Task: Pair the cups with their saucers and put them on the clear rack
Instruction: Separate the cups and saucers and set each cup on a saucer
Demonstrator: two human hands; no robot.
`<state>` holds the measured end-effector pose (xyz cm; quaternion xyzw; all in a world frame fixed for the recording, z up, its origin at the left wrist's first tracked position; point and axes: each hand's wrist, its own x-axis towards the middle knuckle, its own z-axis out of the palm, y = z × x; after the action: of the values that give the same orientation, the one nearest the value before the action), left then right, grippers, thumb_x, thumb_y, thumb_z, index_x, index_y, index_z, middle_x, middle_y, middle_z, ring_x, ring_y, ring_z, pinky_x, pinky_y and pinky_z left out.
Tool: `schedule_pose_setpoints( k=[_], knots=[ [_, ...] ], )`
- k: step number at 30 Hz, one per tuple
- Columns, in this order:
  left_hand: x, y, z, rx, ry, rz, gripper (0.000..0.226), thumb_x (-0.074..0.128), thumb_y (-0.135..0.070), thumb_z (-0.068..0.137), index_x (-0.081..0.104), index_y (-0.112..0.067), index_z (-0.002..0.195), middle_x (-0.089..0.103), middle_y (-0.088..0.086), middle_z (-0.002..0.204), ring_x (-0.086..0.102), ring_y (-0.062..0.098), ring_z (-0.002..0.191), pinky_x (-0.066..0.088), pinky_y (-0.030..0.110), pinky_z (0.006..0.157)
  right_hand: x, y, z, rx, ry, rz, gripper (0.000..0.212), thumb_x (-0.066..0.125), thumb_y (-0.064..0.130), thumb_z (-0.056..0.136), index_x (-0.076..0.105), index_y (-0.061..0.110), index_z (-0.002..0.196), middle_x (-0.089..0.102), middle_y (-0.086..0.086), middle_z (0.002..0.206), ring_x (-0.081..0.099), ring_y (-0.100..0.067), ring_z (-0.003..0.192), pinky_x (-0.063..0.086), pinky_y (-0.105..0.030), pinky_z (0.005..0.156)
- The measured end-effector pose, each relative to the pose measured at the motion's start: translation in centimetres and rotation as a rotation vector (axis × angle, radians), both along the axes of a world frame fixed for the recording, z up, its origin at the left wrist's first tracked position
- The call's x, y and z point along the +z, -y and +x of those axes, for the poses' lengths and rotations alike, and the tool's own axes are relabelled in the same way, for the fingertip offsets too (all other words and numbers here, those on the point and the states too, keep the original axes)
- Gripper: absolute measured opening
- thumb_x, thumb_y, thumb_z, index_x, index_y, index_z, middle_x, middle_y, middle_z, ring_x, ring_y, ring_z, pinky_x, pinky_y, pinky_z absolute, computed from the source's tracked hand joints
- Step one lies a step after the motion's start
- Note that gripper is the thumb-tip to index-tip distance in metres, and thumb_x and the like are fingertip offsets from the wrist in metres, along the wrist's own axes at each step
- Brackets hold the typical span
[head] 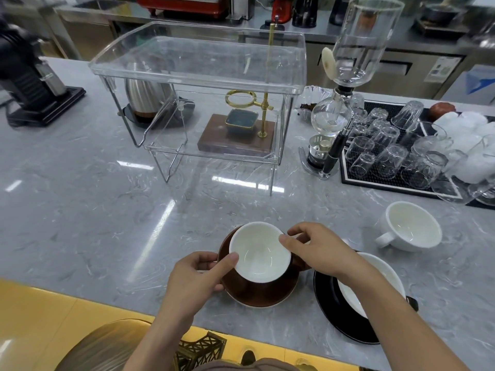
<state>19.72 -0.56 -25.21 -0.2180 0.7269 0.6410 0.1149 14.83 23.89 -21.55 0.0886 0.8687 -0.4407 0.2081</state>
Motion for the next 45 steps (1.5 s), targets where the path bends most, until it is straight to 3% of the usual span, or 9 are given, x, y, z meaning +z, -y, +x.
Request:
schedule_pose_setpoints(
  k=[5,10,18,24,32,38,42,45],
  knots=[
    [0.0,0.0,-0.2,0.002,0.014,0.04,0.063,0.087,-0.054,0.054,0.073,-0.014,0.101,0.081,0.006,0.084,0.079,0.022,0.08,0.065,0.035,0.067,0.1,0.0,-0.1,-0.004,0.032,-0.036,0.04,0.063,0.048,0.09,0.064,0.02,0.119,0.073,0.0,0.092,0.073,-0.014,0.078,0.064,-0.038,0.072],
    [0.1,-0.1,-0.2,0.012,0.006,0.079,0.062,0.088,-0.052,0.053,0.076,-0.012,0.098,0.081,0.007,0.081,0.079,0.02,0.075,0.062,0.027,0.062,-0.3,0.1,-0.1,-0.043,0.025,-0.089,0.042,0.065,0.047,0.089,0.063,0.02,0.121,0.073,-0.003,0.094,0.073,-0.019,0.082,0.064,-0.04,0.073],
    [0.7,0.2,-0.4,0.08,-0.047,0.091,0.057,0.097,-0.045,0.054,0.079,-0.01,0.095,0.08,0.013,0.081,0.078,0.024,0.073,0.06,0.027,0.059,0.1,0.6,-0.7,-0.088,-0.061,-0.193,0.034,0.072,0.045,0.084,0.066,0.024,0.111,0.073,-0.007,0.089,0.068,-0.003,0.06,0.057,-0.025,0.063],
    [1.8,1.8,-1.0,0.14,-0.12,0.081,0.051,0.086,-0.048,0.056,0.08,-0.012,0.091,0.078,0.008,0.071,0.076,0.021,0.066,0.059,0.026,0.057,1.4,2.9,-2.5,-0.057,-0.092,-0.278,0.03,0.074,0.039,0.084,0.067,0.021,0.107,0.071,-0.011,0.089,0.065,0.001,0.053,0.051,-0.014,0.051],
    [2.6,6.2,-1.5,0.273,-0.16,0.054,0.044,0.087,-0.042,0.06,0.079,-0.01,0.089,0.079,0.01,0.072,0.075,0.023,0.064,0.062,0.03,0.057,2.1,8.6,-5.3,0.051,-0.074,-0.282,0.028,0.073,0.042,0.084,0.066,0.023,0.102,0.071,-0.005,0.086,0.065,-0.009,0.062,0.052,-0.02,0.054],
    [1.8,9.8,-1.4,0.373,-0.14,0.042,0.03,0.087,-0.034,0.069,0.081,-0.011,0.087,0.079,0.012,0.075,0.074,0.021,0.064,0.062,0.031,0.059,1.6,13.1,-7.0,0.138,-0.04,-0.257,0.034,0.073,0.041,0.085,0.068,0.013,0.103,0.07,-0.002,0.084,0.064,-0.005,0.057,0.052,-0.021,0.054],
    [1.2,11.5,-1.2,0.441,-0.124,0.032,0.019,0.089,-0.033,0.068,0.082,-0.017,0.075,0.079,0.009,0.07,0.073,0.015,0.058,0.059,0.025,0.053,1.0,15.6,-7.4,0.204,-0.038,-0.22,0.029,0.071,0.04,0.087,0.071,0.013,0.094,0.069,-0.002,0.076,0.062,-0.005,0.056,0.056,-0.024,0.059],
    [0.7,12.4,-1.1,0.484,-0.115,0.027,0.021,0.09,-0.031,0.068,0.082,-0.013,0.077,0.078,0.008,0.068,0.071,0.013,0.055,0.057,0.022,0.051,0.4,16.8,-7.6,0.221,-0.025,-0.217,0.033,0.07,0.038,0.089,0.071,0.007,0.1,0.068,-0.004,0.077,0.062,-0.005,0.055,0.055,-0.019,0.054]
  ],
)
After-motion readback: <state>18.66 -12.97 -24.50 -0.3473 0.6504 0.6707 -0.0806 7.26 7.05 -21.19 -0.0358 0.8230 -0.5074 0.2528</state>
